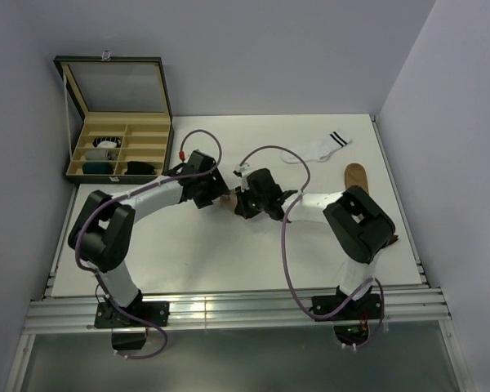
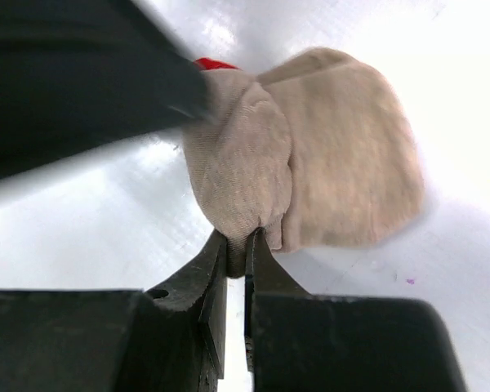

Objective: Roll the socks
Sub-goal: Roll the sock at the center of the board.

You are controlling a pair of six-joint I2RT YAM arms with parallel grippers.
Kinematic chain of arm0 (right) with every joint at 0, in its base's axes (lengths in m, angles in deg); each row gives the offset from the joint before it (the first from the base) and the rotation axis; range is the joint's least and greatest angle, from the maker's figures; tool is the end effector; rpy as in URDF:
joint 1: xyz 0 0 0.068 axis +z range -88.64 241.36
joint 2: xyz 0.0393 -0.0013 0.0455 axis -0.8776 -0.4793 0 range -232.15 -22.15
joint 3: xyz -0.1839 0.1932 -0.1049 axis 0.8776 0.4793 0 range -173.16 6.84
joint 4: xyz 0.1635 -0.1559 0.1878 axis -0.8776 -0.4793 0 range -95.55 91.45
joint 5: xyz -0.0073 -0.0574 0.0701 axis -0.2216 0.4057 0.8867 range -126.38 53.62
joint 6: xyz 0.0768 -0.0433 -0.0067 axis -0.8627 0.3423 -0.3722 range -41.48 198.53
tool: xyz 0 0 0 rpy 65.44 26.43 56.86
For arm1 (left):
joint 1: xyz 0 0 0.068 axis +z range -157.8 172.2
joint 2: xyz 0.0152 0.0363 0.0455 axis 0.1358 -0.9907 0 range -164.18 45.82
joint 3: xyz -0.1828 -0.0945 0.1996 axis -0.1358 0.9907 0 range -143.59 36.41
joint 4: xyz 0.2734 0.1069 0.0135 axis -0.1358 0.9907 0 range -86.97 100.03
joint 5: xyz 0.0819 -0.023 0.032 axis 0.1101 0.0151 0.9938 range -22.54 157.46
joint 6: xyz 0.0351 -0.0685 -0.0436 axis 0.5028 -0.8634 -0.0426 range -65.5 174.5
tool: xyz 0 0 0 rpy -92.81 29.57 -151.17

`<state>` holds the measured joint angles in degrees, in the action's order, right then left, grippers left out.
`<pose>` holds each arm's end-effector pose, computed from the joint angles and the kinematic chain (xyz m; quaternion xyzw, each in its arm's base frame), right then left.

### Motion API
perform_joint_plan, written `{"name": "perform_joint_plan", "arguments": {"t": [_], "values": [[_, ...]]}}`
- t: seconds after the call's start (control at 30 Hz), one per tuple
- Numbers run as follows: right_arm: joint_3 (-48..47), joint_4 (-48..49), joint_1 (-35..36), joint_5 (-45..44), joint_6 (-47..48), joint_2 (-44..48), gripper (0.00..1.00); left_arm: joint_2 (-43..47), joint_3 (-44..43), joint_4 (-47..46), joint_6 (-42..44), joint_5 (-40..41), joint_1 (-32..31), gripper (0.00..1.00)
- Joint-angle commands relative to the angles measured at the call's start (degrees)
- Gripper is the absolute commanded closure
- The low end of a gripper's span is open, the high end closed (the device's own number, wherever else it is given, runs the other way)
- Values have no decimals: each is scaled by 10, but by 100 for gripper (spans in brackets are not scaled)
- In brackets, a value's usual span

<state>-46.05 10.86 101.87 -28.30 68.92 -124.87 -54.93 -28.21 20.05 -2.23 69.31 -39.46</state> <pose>0.3142 0.2830 0.1118 -0.2698 0.8650 0.2350 0.3518 0.3626 -0.2206 0.1485 -0.2109 0.9249 -0.2093 0.2372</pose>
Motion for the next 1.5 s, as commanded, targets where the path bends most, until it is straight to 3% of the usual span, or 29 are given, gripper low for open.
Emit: {"name": "perform_joint_plan", "arguments": {"t": [0.0, 0.3, 0.57, 0.77, 0.87, 0.97, 1.23, 1.33, 1.37, 1.47], "values": [[-13, -55, -46, 225, -51, -22, 100, 52, 28, -25, -38, 25, 8, 28], [-78, -62, -119, 437, -147, -132, 100, 71, 85, -67, -66, -7, 8, 31], [-87, -57, -134, 454, -179, -163, 100, 36, 93, -74, -80, -11, -7, 34], [-86, -58, -135, 433, -181, -154, 100, 6, 88, -51, -71, -2, -9, 44], [-79, -59, -135, 414, -176, -140, 100, -10, 89, -41, -63, -4, -9, 54], [-64, -53, -134, 385, -165, -112, 96, -29, 85, -33, -46, -10, -9, 61], [-21, -71, -107, 231, -97, 28, 57, -73, 23, 13, 19, -23, -12, 66], [-6, -77, -70, 111, -53, 87, 48, -81, 6, 26, 38, -28, -14, 65], [0, -78, -55, 34, -31, 100, 45, -84, 1, 30, 47, -31, -13, 65], [1, -77, 8, -79, 8, 128, 42, -94, -18, 47, 64, -40, -14, 65]]}}
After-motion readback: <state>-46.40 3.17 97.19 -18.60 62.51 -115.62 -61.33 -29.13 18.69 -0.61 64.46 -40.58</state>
